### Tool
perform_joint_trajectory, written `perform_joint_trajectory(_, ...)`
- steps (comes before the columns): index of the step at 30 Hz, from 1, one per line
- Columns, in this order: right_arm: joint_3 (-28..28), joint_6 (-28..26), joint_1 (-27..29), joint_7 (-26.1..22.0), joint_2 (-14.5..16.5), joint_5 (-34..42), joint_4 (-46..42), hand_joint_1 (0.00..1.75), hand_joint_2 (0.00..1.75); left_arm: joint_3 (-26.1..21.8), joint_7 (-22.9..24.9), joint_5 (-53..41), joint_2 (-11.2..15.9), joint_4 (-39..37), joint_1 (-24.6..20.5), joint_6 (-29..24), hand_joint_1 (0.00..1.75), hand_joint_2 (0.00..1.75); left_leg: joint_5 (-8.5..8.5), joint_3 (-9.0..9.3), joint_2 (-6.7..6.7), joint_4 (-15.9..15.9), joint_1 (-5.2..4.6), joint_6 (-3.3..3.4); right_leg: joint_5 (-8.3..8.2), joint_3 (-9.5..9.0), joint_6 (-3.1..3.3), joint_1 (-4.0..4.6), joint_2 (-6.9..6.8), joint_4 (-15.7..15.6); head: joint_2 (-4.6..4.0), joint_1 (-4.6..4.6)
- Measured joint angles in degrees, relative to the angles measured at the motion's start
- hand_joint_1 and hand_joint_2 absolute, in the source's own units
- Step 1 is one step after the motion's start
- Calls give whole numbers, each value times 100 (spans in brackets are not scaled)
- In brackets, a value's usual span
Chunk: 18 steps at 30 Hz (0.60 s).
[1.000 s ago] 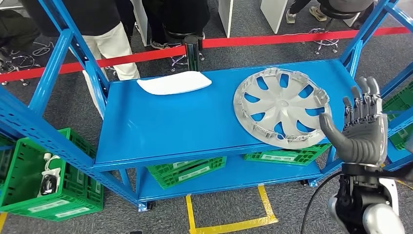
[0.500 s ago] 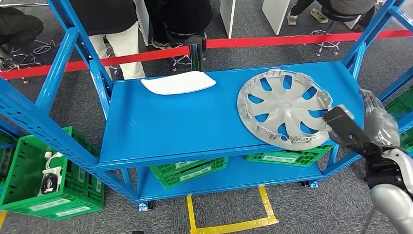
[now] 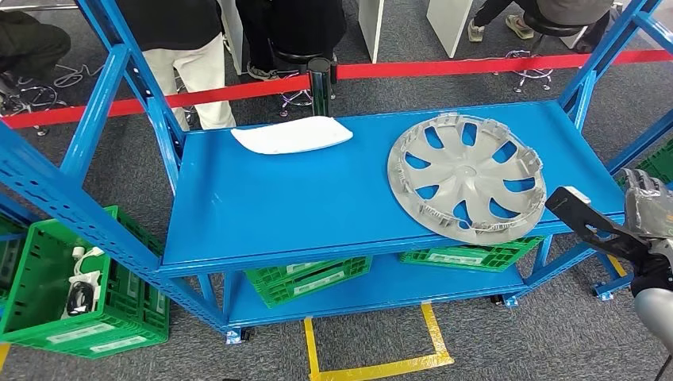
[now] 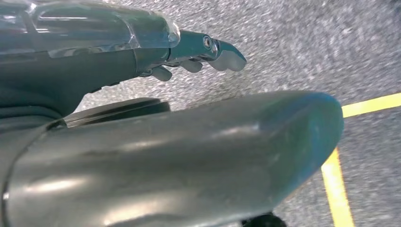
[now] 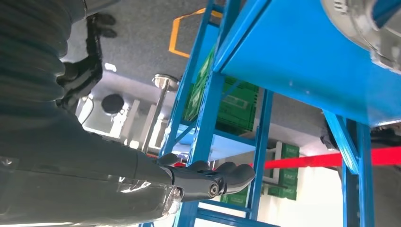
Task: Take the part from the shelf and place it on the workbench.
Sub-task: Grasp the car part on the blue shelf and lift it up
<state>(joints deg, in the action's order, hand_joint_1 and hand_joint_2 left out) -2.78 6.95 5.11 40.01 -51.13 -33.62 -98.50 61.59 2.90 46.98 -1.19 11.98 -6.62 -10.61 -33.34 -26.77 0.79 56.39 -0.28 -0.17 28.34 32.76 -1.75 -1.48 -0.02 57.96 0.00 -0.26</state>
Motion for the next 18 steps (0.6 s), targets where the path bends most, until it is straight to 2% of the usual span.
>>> perform_joint_trajectory(8, 370, 318, -243, -79, -150, 9, 113, 0, 175, 73, 282, -69, 73, 0, -7, 97, 0, 0, -3, 1, -57, -2, 3, 4, -1, -1, -1, 1, 15, 1, 0, 0)
perform_joint_trajectory(12, 670, 463, -495, -230, -191, 48, 224, 0, 175, 118, 154, -49, 101, 0, -14, 32, 0, 0, -5, 4, -73, -2, 4, 7, -2, -2, -3, 2, 27, 2, 0, 0)
perform_joint_trajectory(18, 1356, 809, -825, -735, -192, -170, 425, 0, 175, 119, -79, 70, 114, 0, -18, -50, 0, 0, -5, 3, -85, -2, 3, 8, -4, -2, -4, 2, 32, 1, 0, 1)
